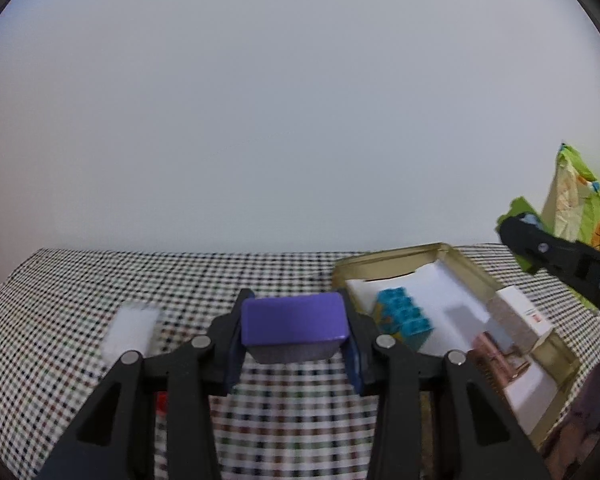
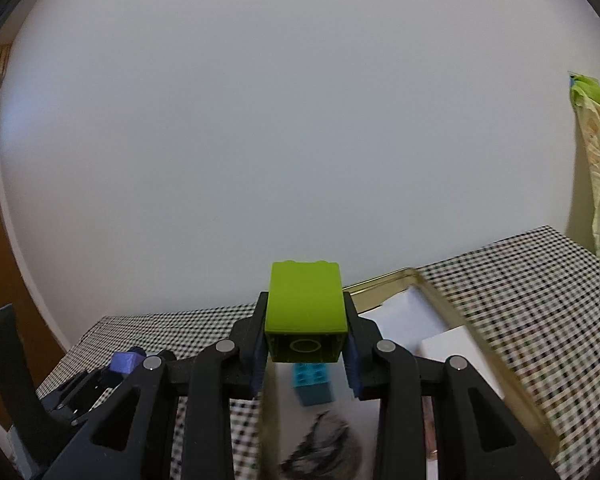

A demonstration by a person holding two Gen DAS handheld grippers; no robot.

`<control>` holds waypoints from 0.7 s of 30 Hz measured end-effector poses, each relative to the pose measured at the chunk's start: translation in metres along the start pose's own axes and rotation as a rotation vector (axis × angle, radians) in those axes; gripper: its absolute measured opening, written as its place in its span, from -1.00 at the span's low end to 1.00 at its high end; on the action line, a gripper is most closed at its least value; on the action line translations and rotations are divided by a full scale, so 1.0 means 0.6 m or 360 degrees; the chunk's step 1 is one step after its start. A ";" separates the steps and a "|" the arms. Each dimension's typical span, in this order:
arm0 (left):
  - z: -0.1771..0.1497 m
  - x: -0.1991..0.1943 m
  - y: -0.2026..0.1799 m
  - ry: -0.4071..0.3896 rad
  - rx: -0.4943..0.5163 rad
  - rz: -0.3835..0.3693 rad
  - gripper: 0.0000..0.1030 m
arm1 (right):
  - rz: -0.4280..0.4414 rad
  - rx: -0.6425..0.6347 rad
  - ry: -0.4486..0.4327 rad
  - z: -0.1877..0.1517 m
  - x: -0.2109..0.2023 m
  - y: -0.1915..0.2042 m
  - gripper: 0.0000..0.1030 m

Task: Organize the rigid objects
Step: 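Carry the green block with the right tool while the left tool carries the purple block over the tray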

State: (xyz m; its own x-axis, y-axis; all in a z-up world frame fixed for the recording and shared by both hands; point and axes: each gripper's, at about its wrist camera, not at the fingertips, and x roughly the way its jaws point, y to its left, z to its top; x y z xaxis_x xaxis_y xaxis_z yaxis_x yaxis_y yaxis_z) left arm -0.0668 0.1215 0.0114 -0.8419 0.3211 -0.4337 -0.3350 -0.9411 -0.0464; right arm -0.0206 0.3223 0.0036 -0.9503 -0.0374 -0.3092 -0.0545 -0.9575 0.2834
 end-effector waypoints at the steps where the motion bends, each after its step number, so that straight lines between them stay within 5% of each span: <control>1: 0.003 0.000 -0.009 -0.0004 0.0006 -0.0017 -0.23 | -0.0011 0.0008 -0.0001 0.002 0.004 -0.007 -0.34; 10: 0.016 0.005 -0.070 0.0008 0.0049 -0.0148 -0.23 | -0.0067 0.0179 0.0010 0.031 0.007 -0.086 -0.34; 21: 0.010 0.032 -0.153 0.0165 0.0181 -0.0139 -0.23 | -0.0219 0.0021 0.0188 0.031 0.055 -0.125 -0.34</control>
State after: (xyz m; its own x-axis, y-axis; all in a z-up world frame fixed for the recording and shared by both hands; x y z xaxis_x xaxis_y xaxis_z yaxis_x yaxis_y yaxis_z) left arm -0.0547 0.2149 0.0131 -0.7614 0.3828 -0.5232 -0.4556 -0.8901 0.0117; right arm -0.0538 0.3984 -0.0109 -0.8911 0.0595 -0.4499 -0.1862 -0.9520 0.2429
